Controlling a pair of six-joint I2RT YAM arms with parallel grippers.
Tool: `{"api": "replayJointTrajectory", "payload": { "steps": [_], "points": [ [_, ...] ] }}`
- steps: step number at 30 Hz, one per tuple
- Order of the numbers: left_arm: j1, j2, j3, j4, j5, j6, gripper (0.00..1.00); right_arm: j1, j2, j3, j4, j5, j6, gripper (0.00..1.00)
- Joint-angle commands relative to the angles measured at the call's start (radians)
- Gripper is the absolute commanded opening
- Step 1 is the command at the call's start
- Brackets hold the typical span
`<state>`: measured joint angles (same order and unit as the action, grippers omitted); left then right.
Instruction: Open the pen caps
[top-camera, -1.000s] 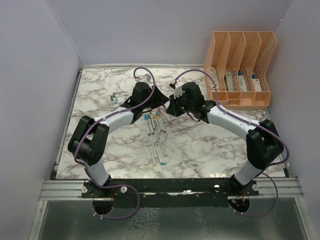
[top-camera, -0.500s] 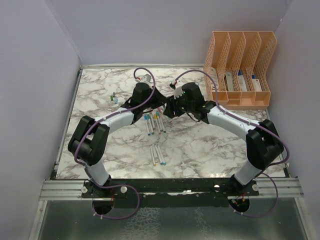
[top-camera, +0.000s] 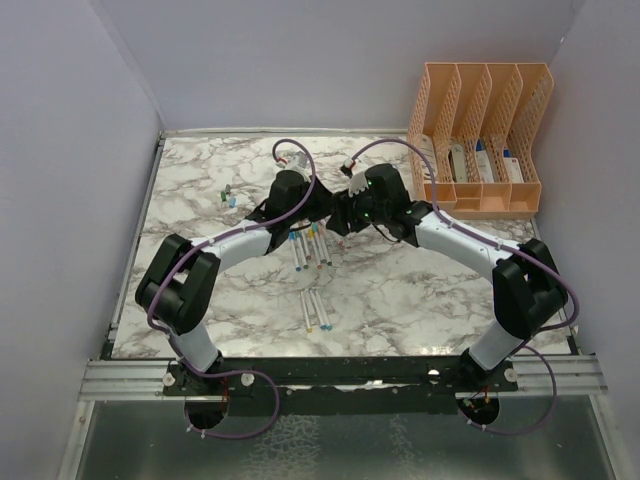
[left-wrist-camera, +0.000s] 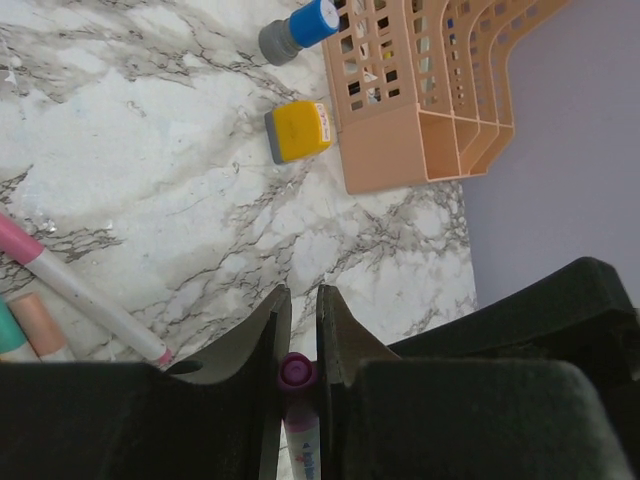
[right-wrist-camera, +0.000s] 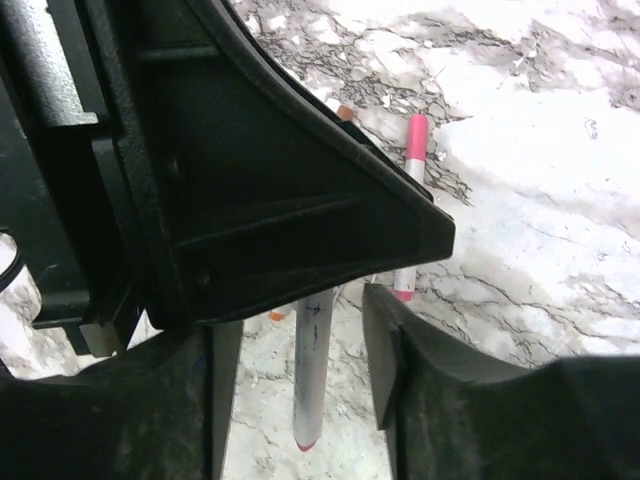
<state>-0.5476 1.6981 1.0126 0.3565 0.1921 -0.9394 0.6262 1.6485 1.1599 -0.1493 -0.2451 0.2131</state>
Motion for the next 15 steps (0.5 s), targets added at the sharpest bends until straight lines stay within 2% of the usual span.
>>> {"api": "replayJointTrajectory", "payload": {
  "steps": [1,7,11,15],
  "points": [
    [-0.029,-0.034,-0.006,0.087,0.024,-0.039,0.00,-0.003,0.001,-0.005,0.060,-0.020,0.015,0.45],
    [-0.034,-0.032,-0.025,0.134,0.022,-0.087,0.00,-0.003,-0.002,-0.012,0.065,-0.024,0.017,0.26],
    [-0.037,-0.032,-0.034,0.151,0.014,-0.105,0.00,-0.003,-0.015,-0.021,0.071,-0.013,0.020,0.04],
    [-0.013,-0.039,-0.036,0.152,-0.012,-0.125,0.00,-0.004,-0.037,-0.032,0.053,-0.008,0.012,0.01]
  ]
}}
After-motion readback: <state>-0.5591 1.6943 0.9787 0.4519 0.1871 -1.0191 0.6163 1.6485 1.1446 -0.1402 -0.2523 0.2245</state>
